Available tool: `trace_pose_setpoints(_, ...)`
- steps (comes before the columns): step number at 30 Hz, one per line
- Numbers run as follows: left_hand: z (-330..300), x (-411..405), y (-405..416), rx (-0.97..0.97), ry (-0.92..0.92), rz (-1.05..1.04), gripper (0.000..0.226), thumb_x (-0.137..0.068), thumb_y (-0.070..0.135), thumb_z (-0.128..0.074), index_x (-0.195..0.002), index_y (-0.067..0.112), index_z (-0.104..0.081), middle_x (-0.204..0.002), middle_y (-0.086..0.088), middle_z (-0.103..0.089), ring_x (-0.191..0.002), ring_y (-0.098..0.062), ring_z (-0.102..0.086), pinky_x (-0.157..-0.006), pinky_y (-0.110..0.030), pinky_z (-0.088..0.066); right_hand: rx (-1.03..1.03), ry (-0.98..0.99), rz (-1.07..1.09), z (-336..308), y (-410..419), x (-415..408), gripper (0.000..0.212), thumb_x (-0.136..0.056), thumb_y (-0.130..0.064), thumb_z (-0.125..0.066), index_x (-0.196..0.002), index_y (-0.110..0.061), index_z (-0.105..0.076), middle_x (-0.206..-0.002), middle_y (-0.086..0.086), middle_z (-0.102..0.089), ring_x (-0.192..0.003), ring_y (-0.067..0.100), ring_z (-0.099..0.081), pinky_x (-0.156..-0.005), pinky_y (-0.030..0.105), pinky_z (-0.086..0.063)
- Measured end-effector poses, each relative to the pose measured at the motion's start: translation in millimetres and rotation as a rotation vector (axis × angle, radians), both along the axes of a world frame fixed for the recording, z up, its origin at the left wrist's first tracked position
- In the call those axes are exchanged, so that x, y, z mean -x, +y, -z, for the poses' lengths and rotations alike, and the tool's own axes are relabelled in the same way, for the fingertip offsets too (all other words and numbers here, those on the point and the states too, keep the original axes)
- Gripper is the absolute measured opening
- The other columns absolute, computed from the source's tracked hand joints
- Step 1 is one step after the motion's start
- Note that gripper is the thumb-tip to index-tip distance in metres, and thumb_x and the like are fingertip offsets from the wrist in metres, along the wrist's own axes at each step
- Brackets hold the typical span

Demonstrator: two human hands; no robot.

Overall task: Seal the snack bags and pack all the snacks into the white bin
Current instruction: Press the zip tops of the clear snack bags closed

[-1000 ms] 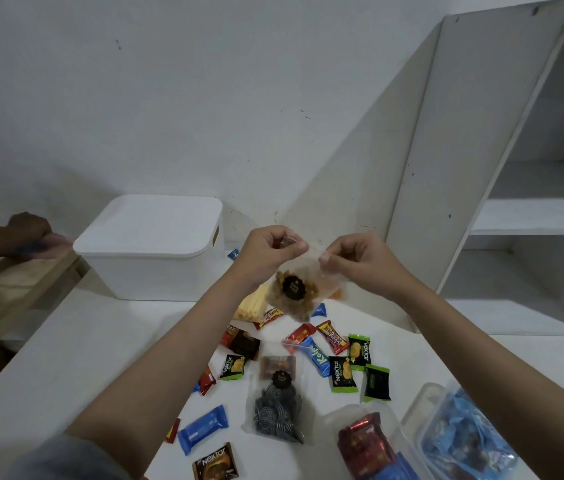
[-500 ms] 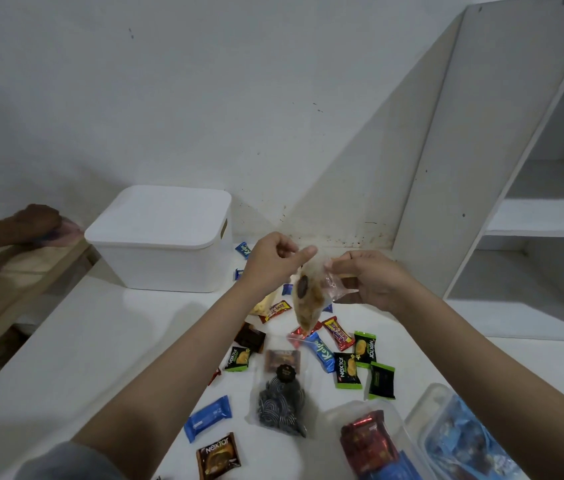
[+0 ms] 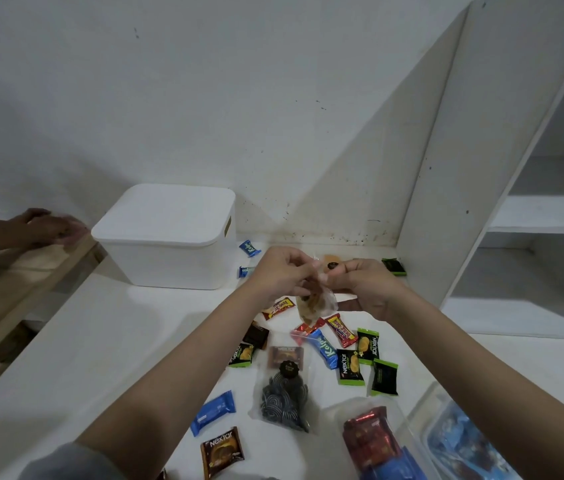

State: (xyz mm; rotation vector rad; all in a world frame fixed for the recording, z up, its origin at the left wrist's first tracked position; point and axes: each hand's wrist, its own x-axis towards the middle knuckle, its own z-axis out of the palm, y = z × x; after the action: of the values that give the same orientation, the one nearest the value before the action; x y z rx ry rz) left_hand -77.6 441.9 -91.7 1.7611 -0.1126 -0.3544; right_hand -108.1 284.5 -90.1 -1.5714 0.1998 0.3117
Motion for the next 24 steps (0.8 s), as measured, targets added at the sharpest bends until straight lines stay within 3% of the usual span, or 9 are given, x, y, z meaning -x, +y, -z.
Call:
trace_pose_setpoints(3, -1.2, 0.8, 1.4, -0.004, -0.037, -0.012, 0.006, -0.087, 0.009, -0.065, -0.081, 0.009, -0.064, -0.071, -0.004, -0.062, -0.058, -0.006, -0.065, -0.055, -0.017, -0.056, -0.034, 0.018, 0.022, 1.7, 0.7, 1.0, 0.021, -0.079, -0.007, -0.073, -0.063, -0.010, -0.060, -0.071, 0.003, -0.072, -0.074, 0.017, -0.068, -0.053, 0.028, -0.053)
trace_pose_setpoints(6, -0.7, 1.7, 3.0, -0.006, -0.046, -0.002, 0.009, -0.089, 0.006, -0.062, -0.081, 0.011, -0.062, -0.075, -0.007, -0.066, -0.058, -0.005, -0.068, -0.056, -0.016, -0.056, -0.065, 0.037, 0.053, 2.0, 1.1, 1.1, 0.013, -0.084, -0.004, -0.067, -0.072, -0.007, -0.061, -0.075, 0.008, -0.069, -0.070, 0.019, -0.066, -0.052, 0.028, -0.053)
trace_pose_setpoints(11, -0.9, 5.2, 5.2, -0.040, -0.060, 0.028, 0.012, -0.091, 0.005, -0.058, -0.081, 0.010, -0.060, -0.078, -0.008, -0.071, -0.063, -0.007, -0.071, -0.060, -0.021, -0.057, -0.102, 0.041, 0.081, 6.9, 5.9, -0.4, 0.008, -0.091, -0.004, -0.057, -0.082, -0.005, -0.056, -0.092, 0.020, -0.067, -0.072, 0.026, -0.069, -0.046, 0.025, -0.051)
trace_pose_setpoints(17, 2.1, 2.4, 13.4, -0.229, -0.172, -0.063, 0.010, -0.085, 0.016, -0.069, -0.081, 0.009, -0.064, -0.081, -0.009, -0.067, -0.072, -0.017, -0.067, -0.069, -0.035, -0.059, -0.032, 0.051, 0.042, 10.2, 8.4, -2.0, 0.006, -0.093, -0.009, -0.053, -0.097, -0.005, -0.055, -0.106, 0.016, -0.069, -0.090, 0.026, -0.066, -0.060, 0.032, -0.052)
trace_pose_setpoints(20, 12.0, -0.8, 23.9, -0.240, -0.213, -0.097, 0.033, -0.078, 0.035, -0.074, -0.098, 0.011, -0.063, -0.092, 0.000, -0.064, -0.084, -0.013, -0.061, -0.075, -0.030, -0.052, -0.054, 0.043, -0.005, 10.3, 3.9, -3.9, 0.006, -0.095, -0.011, -0.050, -0.096, -0.008, -0.054, -0.097, 0.009, -0.074, -0.091, 0.022, -0.066, -0.072, 0.036, -0.050)
trace_pose_setpoints(22, 23.2, -3.2, 31.2, -0.202, -0.102, 0.009, 0.052, -0.080, 0.034, -0.073, -0.122, 0.012, -0.053, -0.116, -0.001, -0.059, -0.105, -0.014, -0.058, -0.088, -0.027, -0.048, -0.085, 0.059, -0.024, 12.7, -1.0, -5.5, 0.008, -0.095, -0.013, -0.049, -0.098, -0.006, -0.054, -0.089, 0.008, -0.071, -0.085, 0.023, -0.065, -0.076, 0.039, -0.051)
trace_pose_setpoints(24, 38.2, -3.7, 34.7, -0.210, 0.022, 0.189, 0.061, -0.084, 0.026, -0.070, -0.136, 0.013, -0.040, -0.131, -0.003, -0.051, -0.118, -0.017, -0.052, -0.094, -0.028, -0.045, -0.132, 0.093, -0.018, 16.9, -6.5, -7.8, 0.024, -0.095, -0.014, -0.049, -0.115, -0.001, -0.053, -0.097, 0.012, -0.065, -0.090, 0.028, -0.062, -0.081, 0.045, -0.053)
